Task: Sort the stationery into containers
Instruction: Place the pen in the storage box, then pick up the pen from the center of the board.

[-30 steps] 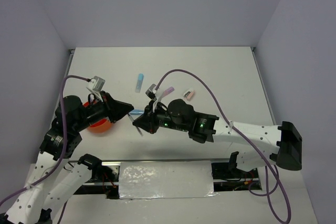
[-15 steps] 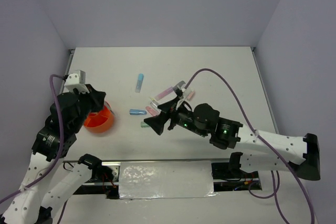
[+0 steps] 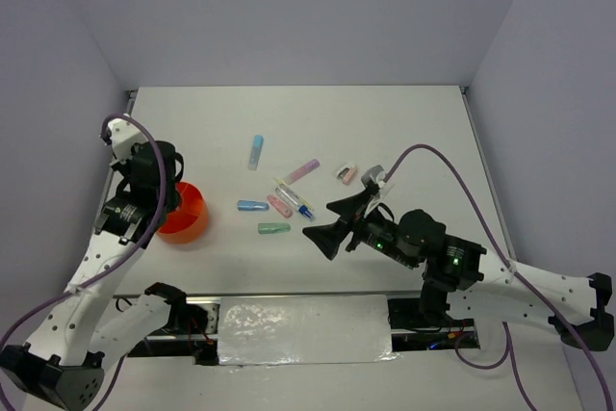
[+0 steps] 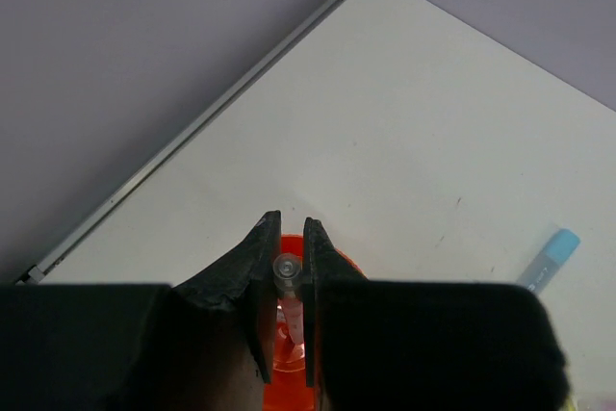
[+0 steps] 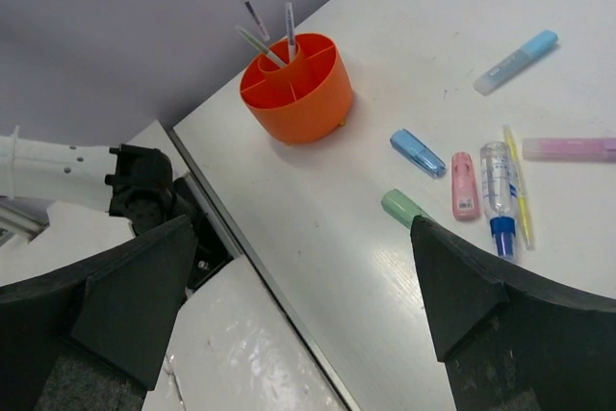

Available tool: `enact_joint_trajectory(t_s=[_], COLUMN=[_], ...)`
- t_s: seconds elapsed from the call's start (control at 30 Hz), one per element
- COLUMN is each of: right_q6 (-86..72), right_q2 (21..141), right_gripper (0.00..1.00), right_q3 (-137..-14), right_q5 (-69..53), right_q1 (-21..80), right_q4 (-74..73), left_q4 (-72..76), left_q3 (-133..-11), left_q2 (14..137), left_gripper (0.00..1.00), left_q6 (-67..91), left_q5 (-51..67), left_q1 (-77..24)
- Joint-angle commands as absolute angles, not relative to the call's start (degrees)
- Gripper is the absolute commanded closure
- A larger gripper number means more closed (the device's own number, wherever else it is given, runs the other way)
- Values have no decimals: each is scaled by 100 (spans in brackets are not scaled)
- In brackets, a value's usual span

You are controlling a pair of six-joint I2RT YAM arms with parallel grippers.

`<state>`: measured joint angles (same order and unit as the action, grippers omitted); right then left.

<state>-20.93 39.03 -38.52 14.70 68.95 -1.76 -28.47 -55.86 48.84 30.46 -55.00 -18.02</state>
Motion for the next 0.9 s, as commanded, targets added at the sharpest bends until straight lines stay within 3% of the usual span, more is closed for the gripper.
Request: enact_joint_trajectory(t_s=[0.0,0.23,0.33,0.47,0.6,0.87], right_q6=[-2057,-1934,-1934,-1951,-2187,-2496], right_q2=[3543,3077,3050,3137,3592,5290], right_gripper=[0,0,0,0,0,0], right_q3=[-3762,-3674,-3665,-3700,-3875,-4719], right_q5=[1617,1889,1995,2109,2617,2076], right_q1=[6873,6873,6882,6873,6829,6162], right_q4=[-359,-738,-800,-861,-1184,-1881], left_q4=[-2312,-2293,-2443,-2758,-2752,-3023], left_q3=[-5371,-4720,-4597,-4675,-4965,-6143], left_q2=[4878,4869,4983,5115,5080,5036], left_gripper=[100,90,69,28,2,1], left_q6=[3532,4226,4456,4535,4300,3306], left_q5=[-5985,-5968,-5968,-5959,-5557,-3071], left_q1=[-1784,-1775,-1775,-1775,-1784,-1793])
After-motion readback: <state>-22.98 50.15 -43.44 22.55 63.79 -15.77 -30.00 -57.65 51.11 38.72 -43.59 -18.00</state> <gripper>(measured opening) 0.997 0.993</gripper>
